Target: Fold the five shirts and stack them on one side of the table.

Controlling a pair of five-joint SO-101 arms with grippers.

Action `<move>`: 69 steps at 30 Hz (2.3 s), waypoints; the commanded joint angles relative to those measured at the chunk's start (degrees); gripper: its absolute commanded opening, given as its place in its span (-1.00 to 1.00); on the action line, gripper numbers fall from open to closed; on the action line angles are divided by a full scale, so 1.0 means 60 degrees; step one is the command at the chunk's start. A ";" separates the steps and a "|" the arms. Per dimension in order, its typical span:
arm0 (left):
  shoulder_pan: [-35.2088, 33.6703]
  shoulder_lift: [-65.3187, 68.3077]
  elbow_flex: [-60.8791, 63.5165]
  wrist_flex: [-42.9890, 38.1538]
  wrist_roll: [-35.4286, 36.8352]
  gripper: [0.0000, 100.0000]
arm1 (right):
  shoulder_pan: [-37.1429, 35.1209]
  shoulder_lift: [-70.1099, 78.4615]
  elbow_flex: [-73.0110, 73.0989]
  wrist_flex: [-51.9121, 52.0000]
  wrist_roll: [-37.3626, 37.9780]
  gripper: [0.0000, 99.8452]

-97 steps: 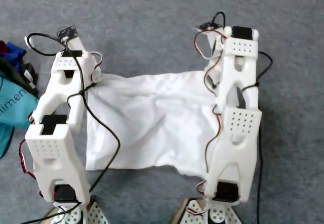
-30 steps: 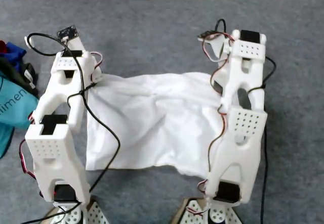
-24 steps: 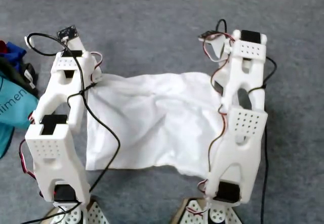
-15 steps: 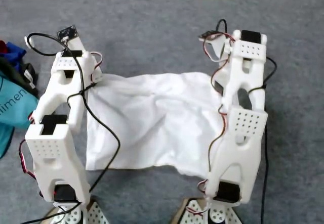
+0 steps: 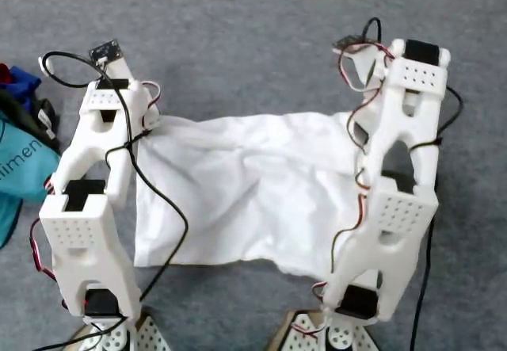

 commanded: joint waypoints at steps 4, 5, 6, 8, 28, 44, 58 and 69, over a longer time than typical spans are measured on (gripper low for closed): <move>0.0205 -0.0037 -0.0308 -0.0147 -0.0059 -0.96 | -0.0271 -0.0330 0.0007 0.0176 0.0278 -0.98; 0.0205 -0.0037 -0.0308 -0.0147 -0.0059 -0.96 | -0.0271 -0.0125 -0.0154 0.0176 0.0264 -0.97; 0.0205 -0.0037 -0.0308 -0.0147 -0.0059 -0.96 | -0.0271 0.0095 -0.0344 0.0176 0.0249 -0.94; 0.0205 -0.0037 -0.0308 -0.0147 -0.0059 -0.96 | -0.0271 0.0667 -0.0755 0.0161 0.0249 -0.85; 0.0205 -0.0037 -0.0308 -0.0147 -0.0059 -0.96 | -0.0447 0.1429 -0.1458 0.0234 -0.0469 -0.73; 0.0205 -0.0037 -0.0308 -0.0147 -0.0059 -0.96 | -0.0652 0.0212 -0.0037 0.0176 -0.0132 -0.73; 0.0205 -0.0037 -0.0308 -0.0147 -0.0059 -0.96 | -0.0828 0.1751 -0.0667 0.0190 -0.0015 -0.73; 0.0205 -0.0037 -0.0308 -0.0147 -0.0059 -0.96 | -0.0784 0.1868 -0.0667 -0.0044 -0.0029 -0.72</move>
